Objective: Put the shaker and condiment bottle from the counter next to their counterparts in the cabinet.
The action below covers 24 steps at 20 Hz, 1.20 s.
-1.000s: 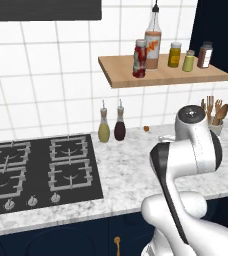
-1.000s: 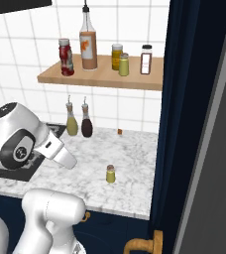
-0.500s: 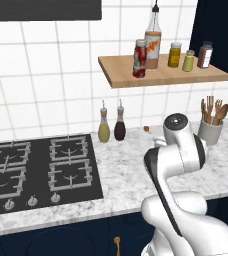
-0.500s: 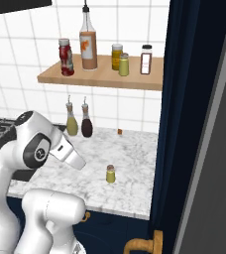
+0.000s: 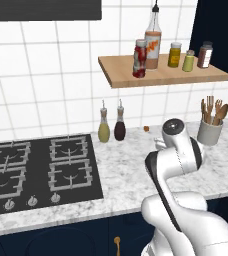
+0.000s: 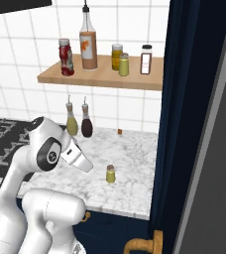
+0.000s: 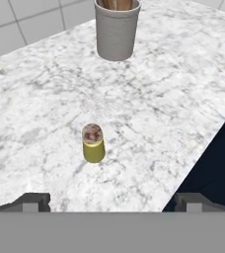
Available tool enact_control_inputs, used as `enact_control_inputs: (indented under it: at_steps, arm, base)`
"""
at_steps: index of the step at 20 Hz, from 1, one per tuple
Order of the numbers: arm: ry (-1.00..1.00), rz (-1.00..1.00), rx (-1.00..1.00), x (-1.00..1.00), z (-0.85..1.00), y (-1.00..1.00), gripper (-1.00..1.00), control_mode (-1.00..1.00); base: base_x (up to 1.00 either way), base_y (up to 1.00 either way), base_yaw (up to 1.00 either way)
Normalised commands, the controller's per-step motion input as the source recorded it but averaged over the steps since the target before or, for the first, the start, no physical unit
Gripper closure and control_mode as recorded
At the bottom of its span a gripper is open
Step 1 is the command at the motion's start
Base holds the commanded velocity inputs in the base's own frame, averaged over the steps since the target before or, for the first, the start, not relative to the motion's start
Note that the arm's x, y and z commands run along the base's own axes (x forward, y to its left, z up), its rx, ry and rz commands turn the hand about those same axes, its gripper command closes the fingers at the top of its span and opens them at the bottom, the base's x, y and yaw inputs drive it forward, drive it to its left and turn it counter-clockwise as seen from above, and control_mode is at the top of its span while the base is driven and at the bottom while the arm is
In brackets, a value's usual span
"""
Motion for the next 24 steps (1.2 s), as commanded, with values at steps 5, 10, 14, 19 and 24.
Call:
enact_control_inputs:
  at_steps: [5,10,14,19,24]
  arm:
    - [0.0,-0.06,0.0,0.35,-0.16,-0.03,-1.0,-1.0]
    - [0.0,-0.08,0.0,0.27,-0.3,-0.05,-1.0,-1.0]
    - [0.0,-0.05,0.0,0.04,-0.12,-0.17,-1.0,-1.0]
    - [0.0,-0.03,0.0,0.05,-0.11,-0.1,-1.0,-1.0]
    - [0.02,0.0,0.0,0.03,-0.23,0.0,-1.0,-1.0]
  base:
    - [0.0,0.0,0.0]
    - [0.0,0.0,0.0]
    - [0.0,0.0,0.0]
    - [0.0,0.0,0.0]
    - [0.0,0.0,0.0]
